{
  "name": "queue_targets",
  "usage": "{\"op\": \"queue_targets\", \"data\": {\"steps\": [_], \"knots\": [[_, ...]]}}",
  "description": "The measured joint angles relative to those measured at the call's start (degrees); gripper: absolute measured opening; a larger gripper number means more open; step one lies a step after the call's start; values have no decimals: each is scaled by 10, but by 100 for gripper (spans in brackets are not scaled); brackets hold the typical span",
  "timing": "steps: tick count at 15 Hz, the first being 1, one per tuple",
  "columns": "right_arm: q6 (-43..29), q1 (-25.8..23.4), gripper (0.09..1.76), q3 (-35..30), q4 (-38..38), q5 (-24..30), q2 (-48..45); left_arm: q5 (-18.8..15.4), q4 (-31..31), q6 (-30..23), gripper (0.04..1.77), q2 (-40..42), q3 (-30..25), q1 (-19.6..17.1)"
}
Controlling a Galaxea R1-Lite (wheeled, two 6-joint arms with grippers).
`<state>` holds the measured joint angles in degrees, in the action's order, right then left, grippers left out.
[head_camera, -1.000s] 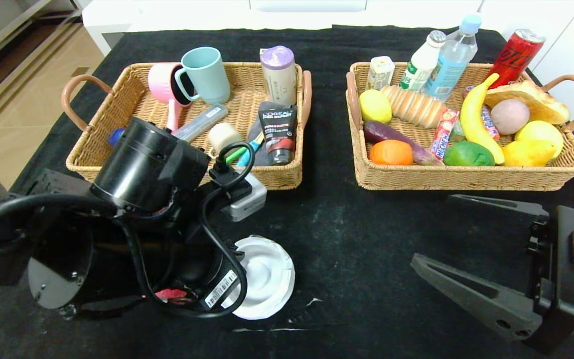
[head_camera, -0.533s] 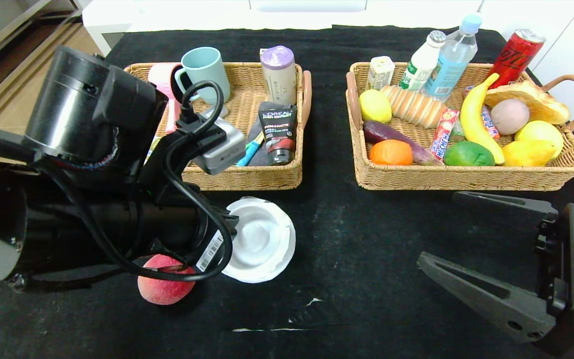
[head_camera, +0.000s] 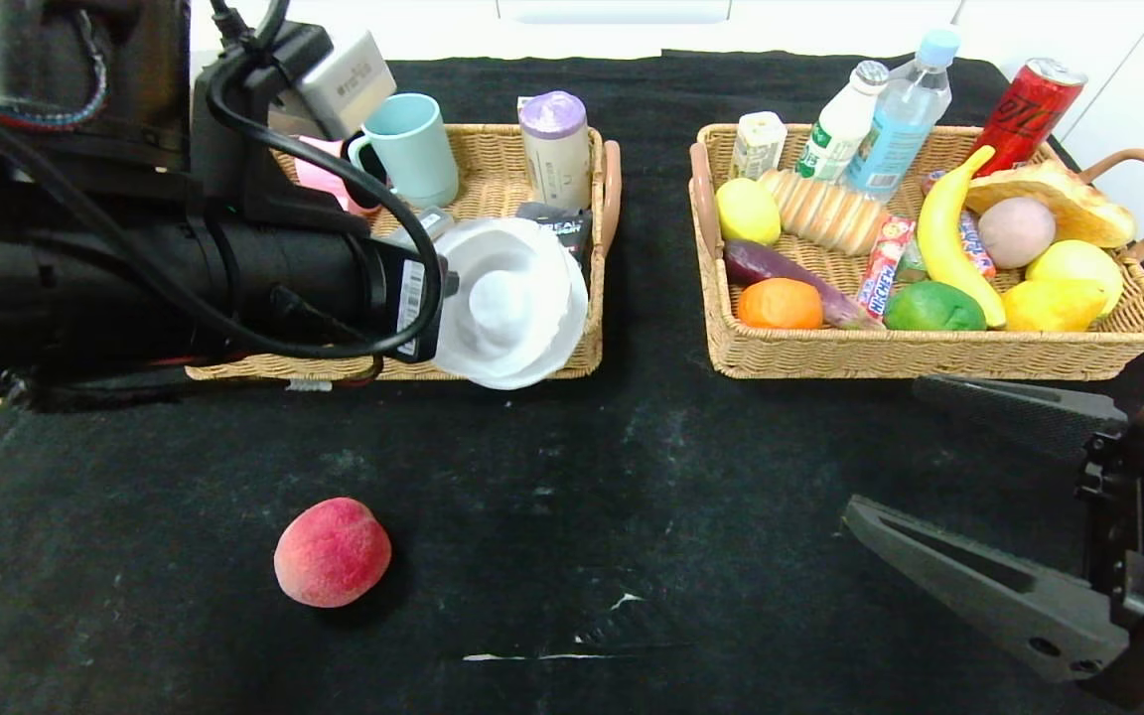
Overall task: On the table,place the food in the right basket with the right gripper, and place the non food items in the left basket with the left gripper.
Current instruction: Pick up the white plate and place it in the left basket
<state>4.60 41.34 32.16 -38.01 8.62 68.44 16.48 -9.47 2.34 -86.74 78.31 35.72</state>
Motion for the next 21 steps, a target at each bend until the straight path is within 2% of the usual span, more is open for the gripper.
{"op": "queue_targets", "data": {"steps": [3, 13, 21], "knots": [[0, 0, 171, 1, 1, 0, 0, -8, 50, -4, 13, -15, 10, -36], [0, -1, 171, 0, -1, 0, -1, -11, 58, -3, 13, -89, 105, -113], [0, 5, 171, -1, 1, 0, 0, -9, 76, -3, 13, -104, 120, -186]]}}
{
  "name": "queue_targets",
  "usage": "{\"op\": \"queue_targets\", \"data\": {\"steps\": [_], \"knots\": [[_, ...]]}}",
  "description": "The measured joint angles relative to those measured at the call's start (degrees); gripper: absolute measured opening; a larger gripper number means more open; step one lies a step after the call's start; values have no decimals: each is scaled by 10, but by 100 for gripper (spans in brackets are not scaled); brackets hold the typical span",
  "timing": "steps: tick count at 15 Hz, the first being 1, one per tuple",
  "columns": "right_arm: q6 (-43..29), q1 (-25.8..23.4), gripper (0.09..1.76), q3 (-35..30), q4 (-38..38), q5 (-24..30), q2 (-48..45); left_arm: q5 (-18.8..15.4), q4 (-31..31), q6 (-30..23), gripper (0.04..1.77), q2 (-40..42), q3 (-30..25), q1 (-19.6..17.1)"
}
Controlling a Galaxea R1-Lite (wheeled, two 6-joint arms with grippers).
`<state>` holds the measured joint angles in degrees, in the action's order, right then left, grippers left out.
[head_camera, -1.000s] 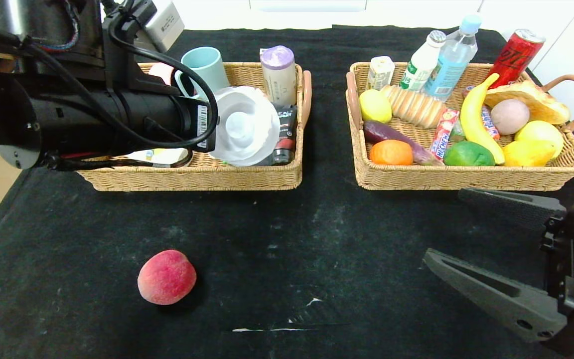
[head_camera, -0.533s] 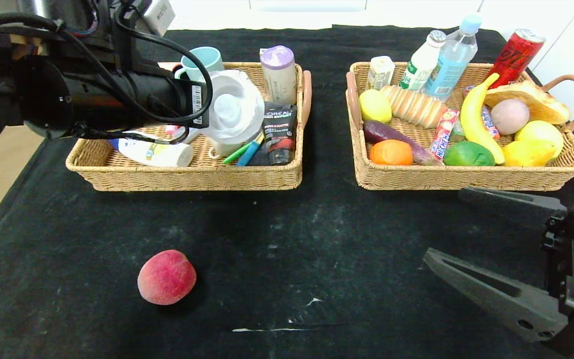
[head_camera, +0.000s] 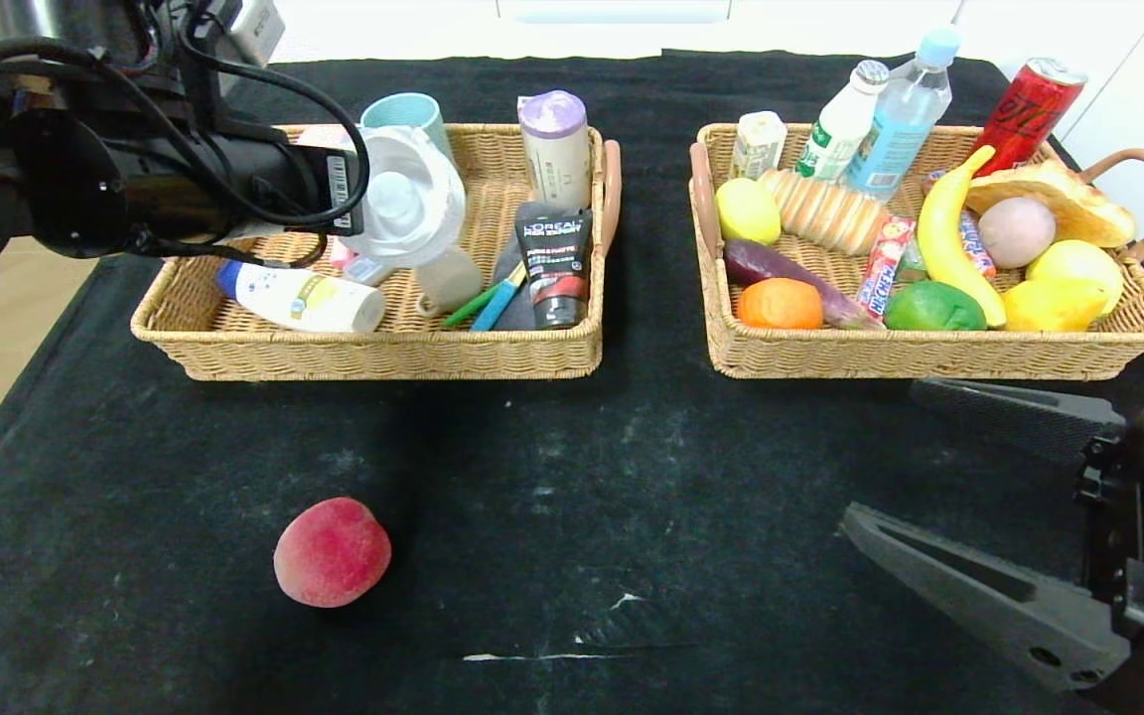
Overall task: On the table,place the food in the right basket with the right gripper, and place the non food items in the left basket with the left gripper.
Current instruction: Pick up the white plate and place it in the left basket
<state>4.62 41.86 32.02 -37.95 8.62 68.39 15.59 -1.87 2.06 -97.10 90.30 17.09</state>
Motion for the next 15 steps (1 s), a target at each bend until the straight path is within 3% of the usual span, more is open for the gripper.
{"op": "queue_targets", "data": {"steps": [8, 9, 13, 15], "knots": [[0, 2, 171, -1, 0, 0, 2, -13, 16, 1, 13, -20, -4, -54], [0, 2, 171, -1, 0, 0, 2, -13, 17, 1, 21, -20, -5, -55], [0, 2, 171, -1, 0, 0, 2, -13, 13, 1, 82, -20, -6, -56], [0, 2, 171, 0, 0, 0, 2, -11, 11, 1, 102, -18, -11, -55]]}}
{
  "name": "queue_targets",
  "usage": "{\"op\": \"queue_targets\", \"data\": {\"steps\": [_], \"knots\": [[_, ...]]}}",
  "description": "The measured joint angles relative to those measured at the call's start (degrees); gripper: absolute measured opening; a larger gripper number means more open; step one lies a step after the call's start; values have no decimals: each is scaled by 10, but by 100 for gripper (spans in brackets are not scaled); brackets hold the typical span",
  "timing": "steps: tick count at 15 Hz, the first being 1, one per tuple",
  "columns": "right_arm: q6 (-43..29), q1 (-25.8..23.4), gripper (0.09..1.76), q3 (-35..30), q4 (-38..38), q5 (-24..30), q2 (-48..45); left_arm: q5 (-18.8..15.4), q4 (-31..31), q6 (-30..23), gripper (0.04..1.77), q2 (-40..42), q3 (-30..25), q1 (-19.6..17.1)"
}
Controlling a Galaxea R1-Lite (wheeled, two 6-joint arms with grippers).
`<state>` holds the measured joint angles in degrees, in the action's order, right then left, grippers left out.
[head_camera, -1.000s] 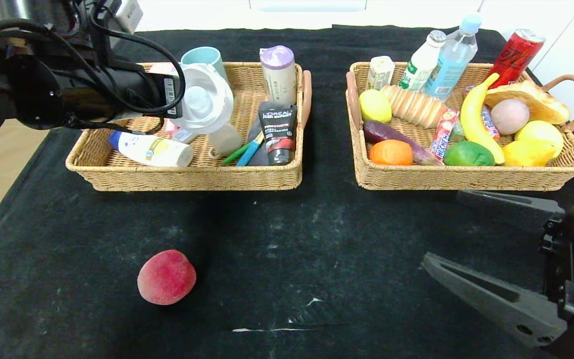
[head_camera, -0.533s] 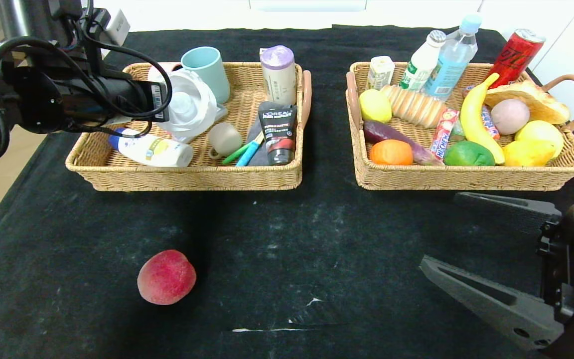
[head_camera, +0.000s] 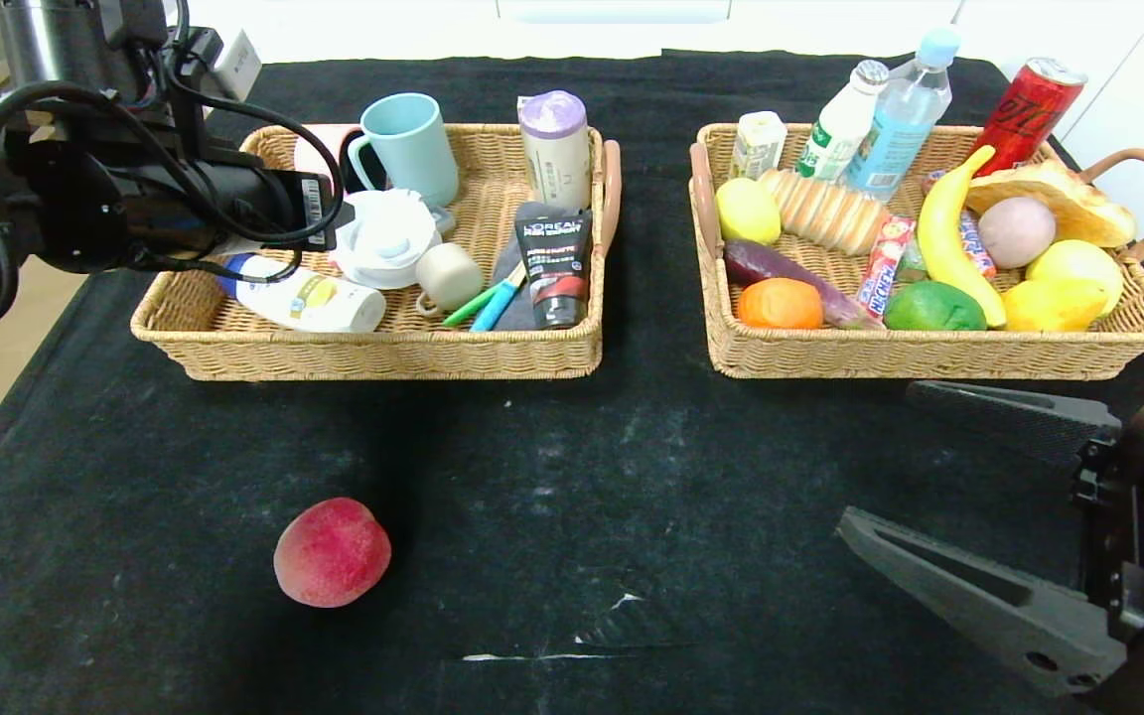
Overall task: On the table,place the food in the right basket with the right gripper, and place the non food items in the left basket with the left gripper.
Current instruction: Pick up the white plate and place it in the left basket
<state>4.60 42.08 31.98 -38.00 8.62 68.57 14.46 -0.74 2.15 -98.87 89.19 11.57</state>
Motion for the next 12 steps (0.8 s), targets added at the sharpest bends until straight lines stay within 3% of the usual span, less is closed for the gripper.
{"op": "queue_targets", "data": {"steps": [5, 9, 12], "knots": [[0, -1, 171, 0, -1, 0, -1, 0, -19, 5, 135, 37, -40, 12], [2, 0, 171, -1, -1, 0, -2, -12, -56, 6, 149, 96, -84, 40], [11, 0, 171, -3, 1, -1, -2, -41, -63, 9, 156, 142, -129, 52]]}}
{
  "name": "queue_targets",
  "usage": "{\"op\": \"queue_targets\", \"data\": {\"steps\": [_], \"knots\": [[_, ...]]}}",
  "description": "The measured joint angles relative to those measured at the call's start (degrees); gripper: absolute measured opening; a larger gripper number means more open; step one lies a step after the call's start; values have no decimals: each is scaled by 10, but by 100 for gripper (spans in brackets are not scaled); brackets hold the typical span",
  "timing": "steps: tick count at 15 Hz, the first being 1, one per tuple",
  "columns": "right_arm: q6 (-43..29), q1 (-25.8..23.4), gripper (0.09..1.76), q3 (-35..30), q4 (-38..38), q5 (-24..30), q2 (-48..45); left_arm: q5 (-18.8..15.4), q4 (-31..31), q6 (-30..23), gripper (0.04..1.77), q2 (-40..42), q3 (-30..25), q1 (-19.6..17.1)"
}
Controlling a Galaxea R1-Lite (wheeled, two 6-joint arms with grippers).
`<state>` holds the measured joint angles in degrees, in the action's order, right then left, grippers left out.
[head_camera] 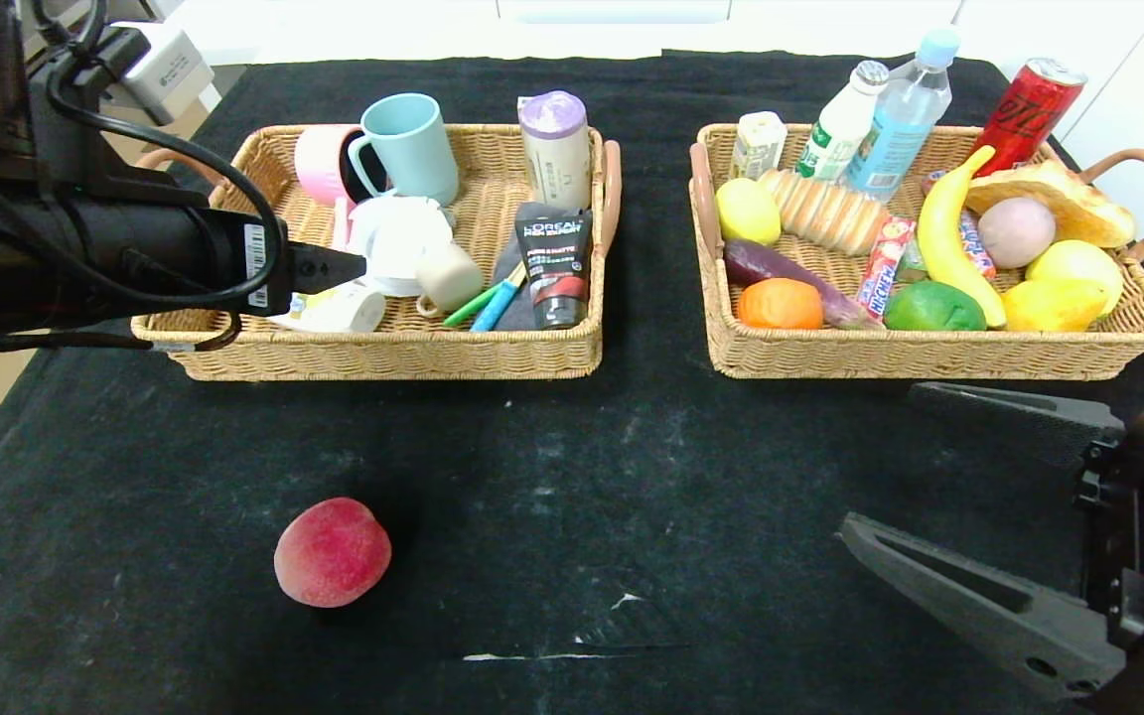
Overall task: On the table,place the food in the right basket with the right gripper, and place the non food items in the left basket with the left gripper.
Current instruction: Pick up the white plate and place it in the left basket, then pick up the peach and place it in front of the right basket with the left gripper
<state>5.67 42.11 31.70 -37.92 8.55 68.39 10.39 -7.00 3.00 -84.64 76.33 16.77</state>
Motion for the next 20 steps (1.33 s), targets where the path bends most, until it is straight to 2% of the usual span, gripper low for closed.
{"op": "queue_targets", "data": {"steps": [5, 9, 13, 20], "knots": [[1, 1, 171, -1, 4, 0, 0, -3, -113, -12, 163, 54, -22, 27], [1, 1, 171, -1, 4, 0, 1, -7, -227, -51, 167, 72, -22, 50], [8, 1, 171, -3, 3, 0, 1, -20, -288, -54, 169, 72, -35, 61], [11, 2, 171, -5, 3, 0, 0, -19, -297, -60, 170, 60, -107, 81]]}}
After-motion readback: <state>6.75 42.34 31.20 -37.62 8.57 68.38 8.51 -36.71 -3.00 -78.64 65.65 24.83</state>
